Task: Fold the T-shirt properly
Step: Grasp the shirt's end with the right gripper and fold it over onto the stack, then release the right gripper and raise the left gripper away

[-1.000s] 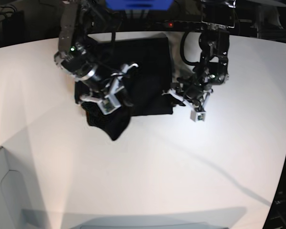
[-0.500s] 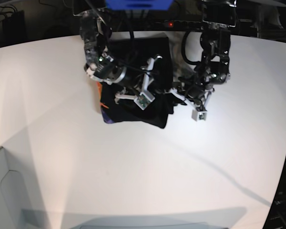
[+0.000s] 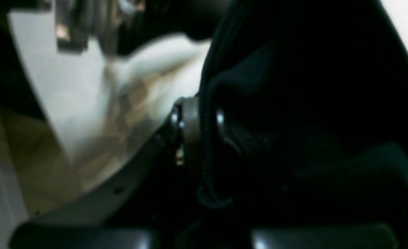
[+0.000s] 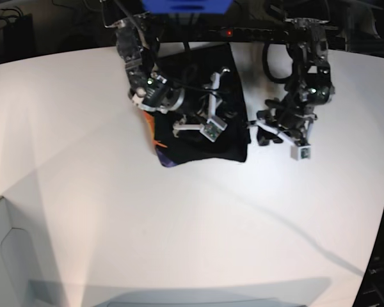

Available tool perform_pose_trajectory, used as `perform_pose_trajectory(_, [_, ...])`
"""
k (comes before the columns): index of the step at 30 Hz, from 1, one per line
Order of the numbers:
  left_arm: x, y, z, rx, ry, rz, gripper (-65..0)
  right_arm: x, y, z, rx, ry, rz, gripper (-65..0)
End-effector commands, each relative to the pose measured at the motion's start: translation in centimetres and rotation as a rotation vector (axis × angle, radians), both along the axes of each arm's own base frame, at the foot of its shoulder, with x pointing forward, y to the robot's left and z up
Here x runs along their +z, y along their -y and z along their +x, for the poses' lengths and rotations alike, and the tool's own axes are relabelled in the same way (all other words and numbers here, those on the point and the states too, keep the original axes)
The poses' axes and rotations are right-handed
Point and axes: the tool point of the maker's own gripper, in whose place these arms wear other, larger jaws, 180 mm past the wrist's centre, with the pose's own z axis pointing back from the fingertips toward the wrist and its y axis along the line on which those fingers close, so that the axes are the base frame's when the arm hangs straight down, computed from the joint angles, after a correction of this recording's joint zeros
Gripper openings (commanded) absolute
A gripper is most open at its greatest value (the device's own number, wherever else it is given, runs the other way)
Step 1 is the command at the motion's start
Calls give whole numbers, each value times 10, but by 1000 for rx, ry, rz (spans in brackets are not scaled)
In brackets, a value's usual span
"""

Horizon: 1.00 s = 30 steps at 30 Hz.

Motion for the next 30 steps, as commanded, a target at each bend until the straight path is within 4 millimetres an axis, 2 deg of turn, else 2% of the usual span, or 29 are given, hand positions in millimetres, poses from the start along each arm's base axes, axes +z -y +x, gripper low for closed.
perform_pose_trajectory(1, [16,-10,6,17,53,14,-416,19,-5,5,11,51,46,-532])
perform_pose_trajectory(6, [21,-62,-8,153,57,59,-416,44,-1,11,-4,129,68,-342])
perform_pose_trajectory(8, [21,-77,-13,198,54,69,-416,53,6,11,-10,164,64,-311])
perform_pose_trajectory(11, [25,-99,-21,264,59,83,-416,73,18,10,-17,236,58,-308])
perform_pose_trajectory(13, [28,-112,-24,301,65,94,-416,77,33,10,-35,265,35,-308])
perform_pose_trajectory(15, [29,-122,-28,329,65,100,-416,77,45,16,-61,274,17,-308])
perform_pose_trajectory(17, [31,-131,-31,355,69,107,-416,68,60,23,-97,262,-12,-304])
perform_pose_trajectory(20, [33,-137,-34,371,71,115,-416,59,72,31,-134,242,-28,-302])
perform_pose_trajectory(30, [31,-138,-38,371,61,120,-416,33,73,39,-132,178,-52,-316])
